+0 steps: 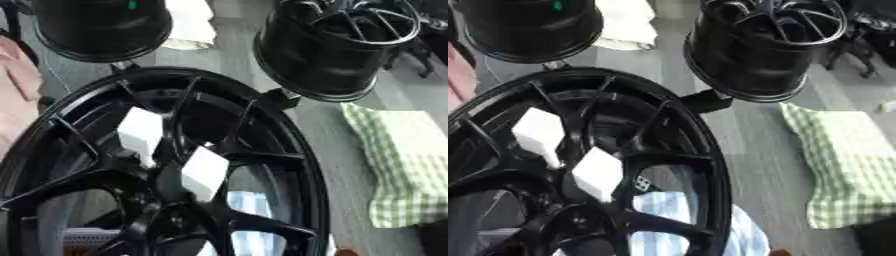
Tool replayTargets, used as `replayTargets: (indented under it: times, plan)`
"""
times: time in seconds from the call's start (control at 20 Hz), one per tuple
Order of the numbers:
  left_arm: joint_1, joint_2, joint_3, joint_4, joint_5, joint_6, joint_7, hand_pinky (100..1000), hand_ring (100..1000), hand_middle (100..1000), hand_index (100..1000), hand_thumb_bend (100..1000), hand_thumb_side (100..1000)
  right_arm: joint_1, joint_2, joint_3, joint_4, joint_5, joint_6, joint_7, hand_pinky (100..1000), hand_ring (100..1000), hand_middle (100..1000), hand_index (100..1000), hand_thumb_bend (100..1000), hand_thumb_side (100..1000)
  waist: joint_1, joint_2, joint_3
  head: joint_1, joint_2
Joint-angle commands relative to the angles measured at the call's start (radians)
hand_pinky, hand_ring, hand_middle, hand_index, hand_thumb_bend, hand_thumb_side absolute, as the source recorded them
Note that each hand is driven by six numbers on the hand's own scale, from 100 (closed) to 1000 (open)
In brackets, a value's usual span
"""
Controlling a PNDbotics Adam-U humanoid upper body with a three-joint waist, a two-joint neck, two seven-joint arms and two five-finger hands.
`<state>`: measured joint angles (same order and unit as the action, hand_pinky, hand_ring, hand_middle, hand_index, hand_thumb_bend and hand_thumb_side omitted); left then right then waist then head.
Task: Pull the pin out of the wheel hub.
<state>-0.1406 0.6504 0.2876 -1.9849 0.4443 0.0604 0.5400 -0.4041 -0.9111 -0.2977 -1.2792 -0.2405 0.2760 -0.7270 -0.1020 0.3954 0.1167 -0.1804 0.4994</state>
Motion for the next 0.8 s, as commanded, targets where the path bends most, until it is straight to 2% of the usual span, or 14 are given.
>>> replayTargets:
  times: [0.05, 0.2, 0.35, 0.5, 0.7, 0.8]
  plan:
    - [-0.003, 0.021, 0.009, -0.015, 0.002, 0.002, -0.001, 803, 765, 687, 801, 337, 669, -0.009, -0.033, -0.020, -0.010, -0.016, 0.013, -0.009, 861, 874, 834, 858, 100, 541, 0.001, -0.027, -0.002, -0.005, 0.003]
    - [-0.001, 0.019, 0.010, -0.015, 0.001, 0.003, 0.001, 803, 765, 687, 801, 337, 667, -0.018, -0.027, -0.022, -0.033, -0.046, 0.000, -0.023, 838, 840, 800, 831, 100, 604, 0.001, -0.027, -0.003, 0.020, 0.009]
    - [-0.002, 0.020, 0.008, -0.015, -0.001, 0.001, 0.000, 802, 764, 687, 801, 336, 666, -0.026, -0.022, -0.008, -0.116, -0.079, -0.035, -0.050, 828, 802, 754, 786, 100, 672, 0.002, -0.025, -0.003, 0.048, 0.013]
    - [-0.009, 0.022, 0.004, -0.015, -0.002, 0.000, -0.004, 802, 764, 687, 801, 336, 666, -0.041, -0.016, 0.026, -0.245, -0.073, -0.078, -0.038, 826, 771, 697, 756, 100, 684, 0.004, -0.024, -0.002, 0.067, 0.016]
    - [-0.017, 0.024, -0.002, -0.015, -0.004, -0.001, -0.012, 802, 764, 687, 801, 338, 663, -0.078, -0.008, 0.086, -0.412, -0.039, -0.084, 0.011, 841, 759, 673, 743, 100, 662, 0.005, -0.026, 0.002, 0.079, 0.041]
    - [-0.021, 0.026, -0.003, -0.015, -0.005, -0.003, -0.013, 801, 763, 687, 801, 337, 663, -0.099, -0.004, 0.118, -0.481, -0.023, -0.079, 0.037, 826, 750, 662, 738, 100, 623, 0.004, -0.026, 0.004, 0.081, 0.054]
